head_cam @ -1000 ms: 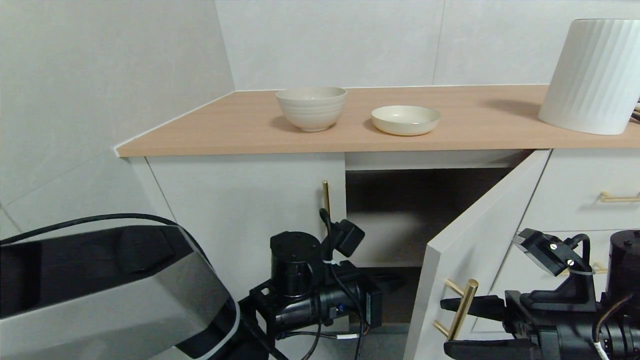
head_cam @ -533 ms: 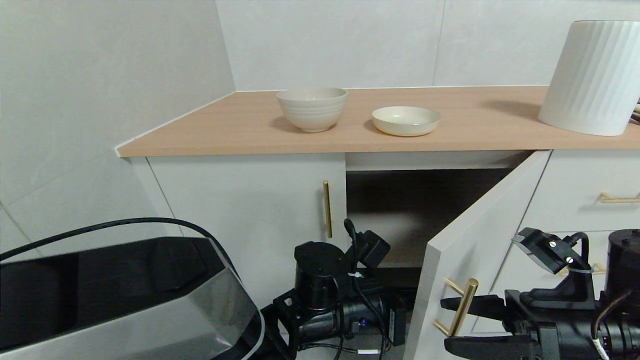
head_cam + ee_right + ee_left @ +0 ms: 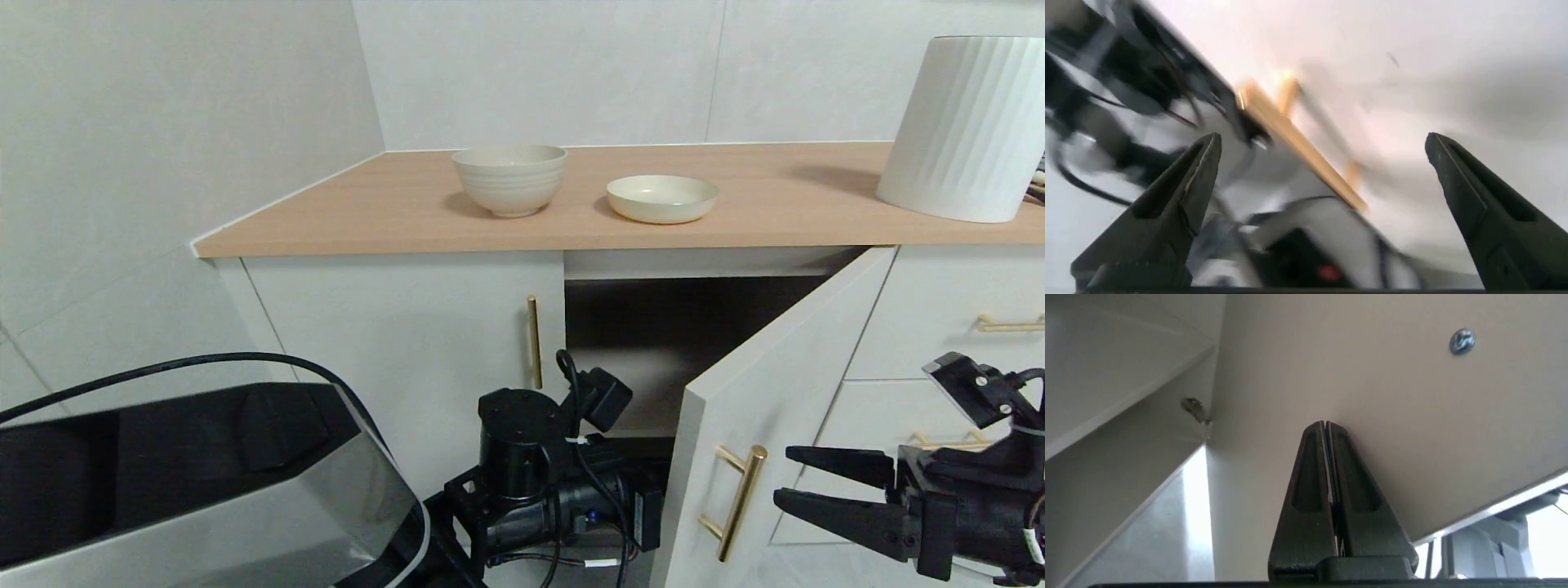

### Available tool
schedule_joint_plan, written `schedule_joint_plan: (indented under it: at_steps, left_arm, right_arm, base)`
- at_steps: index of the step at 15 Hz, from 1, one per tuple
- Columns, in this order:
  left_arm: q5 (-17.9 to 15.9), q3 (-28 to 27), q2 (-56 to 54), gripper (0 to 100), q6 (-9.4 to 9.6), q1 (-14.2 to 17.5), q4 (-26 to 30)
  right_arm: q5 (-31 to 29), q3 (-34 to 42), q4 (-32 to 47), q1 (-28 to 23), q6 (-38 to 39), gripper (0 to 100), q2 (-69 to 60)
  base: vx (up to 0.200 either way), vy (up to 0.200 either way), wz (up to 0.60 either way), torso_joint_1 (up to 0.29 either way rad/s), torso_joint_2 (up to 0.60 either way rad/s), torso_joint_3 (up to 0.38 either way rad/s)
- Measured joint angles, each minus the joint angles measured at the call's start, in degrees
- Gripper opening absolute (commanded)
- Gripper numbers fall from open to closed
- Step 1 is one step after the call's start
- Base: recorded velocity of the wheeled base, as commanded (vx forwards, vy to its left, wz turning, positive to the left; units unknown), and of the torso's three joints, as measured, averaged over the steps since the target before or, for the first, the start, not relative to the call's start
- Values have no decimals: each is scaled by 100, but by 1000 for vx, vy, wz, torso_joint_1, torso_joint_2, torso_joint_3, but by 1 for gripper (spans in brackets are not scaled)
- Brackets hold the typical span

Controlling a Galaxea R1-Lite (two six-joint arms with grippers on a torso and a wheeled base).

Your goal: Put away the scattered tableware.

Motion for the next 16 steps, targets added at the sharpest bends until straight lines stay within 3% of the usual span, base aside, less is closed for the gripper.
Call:
schedule_joint_plan:
  at_steps: [2,4,8,10,16]
  left_arm:
    - [154,-5,-17,0,-11,-4,0]
    - [236,-5,-30,0,-27,2,2]
    - [241,-11,-39,0,-38,0,18]
    - [247,-17,-56,0,-40,-15,132]
    - [228,-63,-274,0,-40,-135,544]
  right_arm:
    - [-605,234,41,-24,-312,100,-207]
    - [-1136,311,574,107,-394,100,-725]
    - [-1924,-975,3860,251,-692,100,-1927]
    - [-2381,-1336,4133,290,-923,100,-2321]
    - [-2384,-1270,4146,315,-945,100,-2577]
  base:
    - [0,0,0,0,0,0]
    - [0,0,0,0,0,0]
    - [0,0,0,0,0,0]
    - [0,0,0,0,0,0]
    - [-33,0,0,0,0,0]
